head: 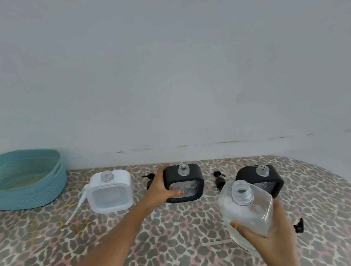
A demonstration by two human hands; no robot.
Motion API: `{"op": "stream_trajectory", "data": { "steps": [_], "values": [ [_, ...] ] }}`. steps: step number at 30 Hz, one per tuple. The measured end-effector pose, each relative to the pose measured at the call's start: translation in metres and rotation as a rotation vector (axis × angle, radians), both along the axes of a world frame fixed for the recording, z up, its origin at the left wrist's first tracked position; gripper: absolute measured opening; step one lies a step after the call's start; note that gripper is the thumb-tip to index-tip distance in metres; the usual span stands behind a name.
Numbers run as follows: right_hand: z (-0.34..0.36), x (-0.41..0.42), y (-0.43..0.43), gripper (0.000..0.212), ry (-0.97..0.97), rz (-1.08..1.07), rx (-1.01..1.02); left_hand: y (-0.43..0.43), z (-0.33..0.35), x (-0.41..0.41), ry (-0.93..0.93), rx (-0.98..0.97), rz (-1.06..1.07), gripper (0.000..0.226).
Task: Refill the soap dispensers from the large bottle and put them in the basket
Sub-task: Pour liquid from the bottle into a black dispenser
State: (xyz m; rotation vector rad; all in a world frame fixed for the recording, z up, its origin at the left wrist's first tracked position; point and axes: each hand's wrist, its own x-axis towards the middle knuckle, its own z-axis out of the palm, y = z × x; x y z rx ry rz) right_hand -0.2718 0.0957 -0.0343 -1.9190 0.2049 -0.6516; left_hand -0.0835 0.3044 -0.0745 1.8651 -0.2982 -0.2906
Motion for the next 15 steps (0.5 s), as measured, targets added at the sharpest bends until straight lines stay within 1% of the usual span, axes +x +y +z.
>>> {"op": "stream_trajectory", "data": {
  "steps": [3, 6, 8, 11, 15],
  "values": [
    [-0.005, 0.001, -0.006, 0.063, -0.007, 0.004, -0.019, -0.006, -0.009, 0.007, 0.035, -0.068, 0.070, 0.075],
    [-0.011, 0.003, -0.009, 0.065, -0.007, 0.021, -0.024, -0.006, -0.014, 0.011, 0.012, -0.054, 0.117, 0.061],
    [-0.014, 0.005, -0.008, 0.065, 0.011, 0.022, -0.025, -0.005, -0.015, 0.011, -0.004, -0.051, 0.122, 0.057],
    [-0.016, 0.007, -0.005, 0.062, 0.039, 0.013, -0.023, -0.003, -0.015, 0.008, -0.031, -0.058, 0.131, 0.056],
    [-0.013, 0.011, -0.002, 0.063, 0.039, 0.020, -0.048, 0.002, -0.006, -0.001, -0.052, -0.058, 0.086, 0.058]
  ]
}}
